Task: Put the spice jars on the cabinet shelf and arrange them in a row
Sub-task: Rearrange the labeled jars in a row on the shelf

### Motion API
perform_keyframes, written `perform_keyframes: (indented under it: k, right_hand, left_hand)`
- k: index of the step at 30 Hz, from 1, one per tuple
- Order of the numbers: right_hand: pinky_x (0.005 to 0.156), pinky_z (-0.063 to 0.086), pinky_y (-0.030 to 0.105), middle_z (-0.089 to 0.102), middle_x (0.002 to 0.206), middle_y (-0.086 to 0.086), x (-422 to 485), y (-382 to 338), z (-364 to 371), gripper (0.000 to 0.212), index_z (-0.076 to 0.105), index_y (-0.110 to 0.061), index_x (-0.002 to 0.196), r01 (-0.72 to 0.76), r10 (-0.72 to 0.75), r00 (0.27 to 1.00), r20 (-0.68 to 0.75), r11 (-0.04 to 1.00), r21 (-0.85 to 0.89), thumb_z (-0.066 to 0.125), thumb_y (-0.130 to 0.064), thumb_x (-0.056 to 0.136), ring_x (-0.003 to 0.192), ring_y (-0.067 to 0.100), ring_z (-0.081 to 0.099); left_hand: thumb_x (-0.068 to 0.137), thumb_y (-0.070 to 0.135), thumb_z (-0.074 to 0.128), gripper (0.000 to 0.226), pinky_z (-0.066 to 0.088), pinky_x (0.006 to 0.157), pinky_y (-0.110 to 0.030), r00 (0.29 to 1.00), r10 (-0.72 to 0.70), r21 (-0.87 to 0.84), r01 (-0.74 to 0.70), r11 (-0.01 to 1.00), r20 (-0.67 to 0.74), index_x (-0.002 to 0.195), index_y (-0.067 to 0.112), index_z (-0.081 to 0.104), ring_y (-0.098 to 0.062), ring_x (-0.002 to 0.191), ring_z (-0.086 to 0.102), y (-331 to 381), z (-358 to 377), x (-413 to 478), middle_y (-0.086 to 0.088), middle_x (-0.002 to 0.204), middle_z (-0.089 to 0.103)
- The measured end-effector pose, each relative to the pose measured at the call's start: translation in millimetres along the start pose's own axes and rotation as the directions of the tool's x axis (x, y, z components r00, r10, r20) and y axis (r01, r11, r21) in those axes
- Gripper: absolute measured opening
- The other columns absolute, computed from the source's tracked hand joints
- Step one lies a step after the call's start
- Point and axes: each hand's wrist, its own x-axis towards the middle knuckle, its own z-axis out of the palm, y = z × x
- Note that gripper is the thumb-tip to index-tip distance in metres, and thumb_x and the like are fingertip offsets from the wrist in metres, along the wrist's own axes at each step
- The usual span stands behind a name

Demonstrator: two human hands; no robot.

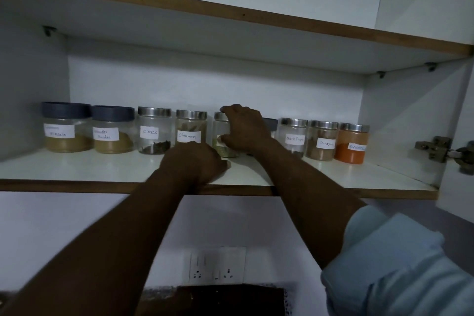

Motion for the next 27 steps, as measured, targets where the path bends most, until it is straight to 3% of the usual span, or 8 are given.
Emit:
perform_keyframes:
  k: [7,13,18,20,24,27]
  right_hand:
    - [0.107,0.038,0.040,0.056,0.143,0.007,11.8,3.7,8.9,0.078,0.048,-0.023,0.145,-0.063,0.062,0.998,0.023,0.998,0.027,0.079,-0.041,0.076,0.124,0.032,0.057]
    - [0.111,0.037,0.042,0.052,0.148,0.008,8.7,1.8,13.1,0.082,0.044,-0.022,0.150,-0.070,0.070,0.997,0.017,0.997,0.031,0.078,-0.043,0.078,0.130,0.032,0.054]
    - [0.115,0.034,0.041,0.051,0.151,0.006,4.0,-12.8,2.5,0.077,0.046,-0.018,0.150,-0.036,0.060,0.985,-0.164,0.989,0.145,0.071,-0.050,0.085,0.135,0.026,0.050]
    - [0.115,0.036,0.042,0.056,0.148,0.003,10.4,-27.7,-4.6,0.072,0.051,-0.021,0.146,-0.010,0.051,0.978,-0.200,0.980,0.200,0.069,-0.054,0.085,0.134,0.025,0.053]
    - [0.112,0.039,0.042,0.060,0.143,0.003,29.5,-59.2,-8.2,0.074,0.053,-0.023,0.145,0.039,-0.031,0.997,-0.070,0.993,0.113,0.070,-0.058,0.082,0.129,0.025,0.056]
    - [0.105,0.043,0.040,0.063,0.136,0.004,36.5,-75.6,3.4,0.074,0.054,-0.023,0.144,0.039,-0.039,0.999,-0.001,0.999,0.008,0.072,-0.058,0.081,0.122,0.026,0.060]
  left_hand:
    - [0.088,0.075,0.036,0.065,0.049,0.100,-0.045,1.000,0.003,0.027,-0.002,1.000,-0.018,0.124,0.031,0.068,-0.026,0.119,0.059,-3.4,6.9,7.0,0.001,0.129,0.065]
    - [0.083,0.076,0.041,0.067,0.050,0.097,-0.043,0.997,-0.010,-0.001,0.010,1.000,-0.074,0.120,0.028,0.070,-0.026,0.116,0.061,-5.9,10.8,9.0,-0.001,0.125,0.067]
    - [0.080,0.067,0.059,0.052,0.053,0.079,-0.034,0.983,-0.052,-0.112,0.032,0.993,-0.175,0.105,0.024,0.076,-0.021,0.092,0.065,-26.2,3.8,-2.9,-0.002,0.104,0.073]
    - [0.081,0.062,0.061,0.048,0.054,0.079,-0.034,0.983,-0.097,-0.108,0.081,0.991,-0.156,0.104,0.023,0.076,-0.020,0.087,0.064,-47.7,-1.9,-8.6,-0.001,0.099,0.073]
    - [0.085,0.050,0.060,0.037,0.054,0.085,-0.037,0.980,-0.142,-0.105,0.128,0.986,-0.140,0.104,0.023,0.076,-0.020,0.091,0.064,-70.4,-6.3,-14.6,0.000,0.101,0.073]
    - [0.083,0.051,0.058,0.038,0.048,0.080,-0.036,0.976,-0.145,-0.077,0.134,0.988,-0.162,0.102,0.023,0.074,-0.022,0.092,0.062,-68.8,-4.0,-13.9,-0.002,0.105,0.072]
